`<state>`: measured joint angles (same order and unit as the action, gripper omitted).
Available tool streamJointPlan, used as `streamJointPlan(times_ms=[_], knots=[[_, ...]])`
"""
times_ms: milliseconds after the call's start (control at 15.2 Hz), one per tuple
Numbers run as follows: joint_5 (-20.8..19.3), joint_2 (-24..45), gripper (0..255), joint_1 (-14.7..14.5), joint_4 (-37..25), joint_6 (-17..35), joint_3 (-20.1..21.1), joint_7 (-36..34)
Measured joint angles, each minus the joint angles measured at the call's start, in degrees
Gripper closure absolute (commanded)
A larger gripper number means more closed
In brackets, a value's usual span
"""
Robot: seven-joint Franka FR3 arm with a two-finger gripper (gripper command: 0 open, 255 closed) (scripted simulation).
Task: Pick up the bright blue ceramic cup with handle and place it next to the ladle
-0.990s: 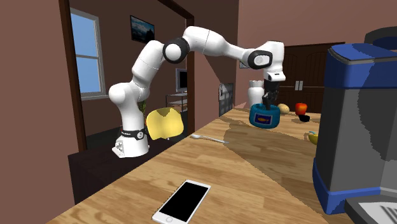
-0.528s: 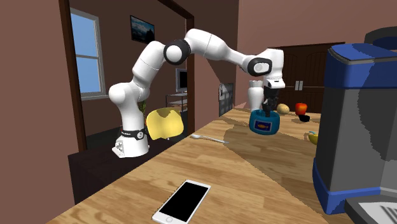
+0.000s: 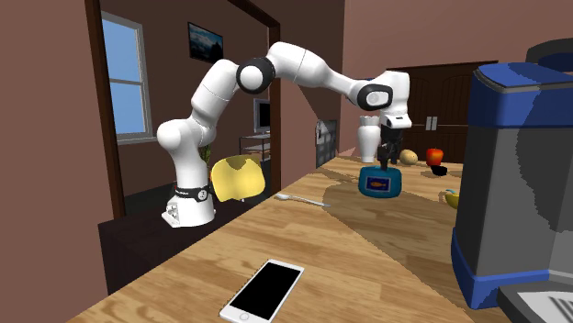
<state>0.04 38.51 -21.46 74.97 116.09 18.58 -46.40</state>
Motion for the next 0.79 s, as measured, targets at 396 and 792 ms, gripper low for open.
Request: streamJointPlan(times_ms=[396,792], knots=[[0.28,-1.39,0,0.41,-0.13,-1.49,0.16,0.11],[0.5,-2.39,0,0.77,-3.33,-5.68,0.26,0.23]])
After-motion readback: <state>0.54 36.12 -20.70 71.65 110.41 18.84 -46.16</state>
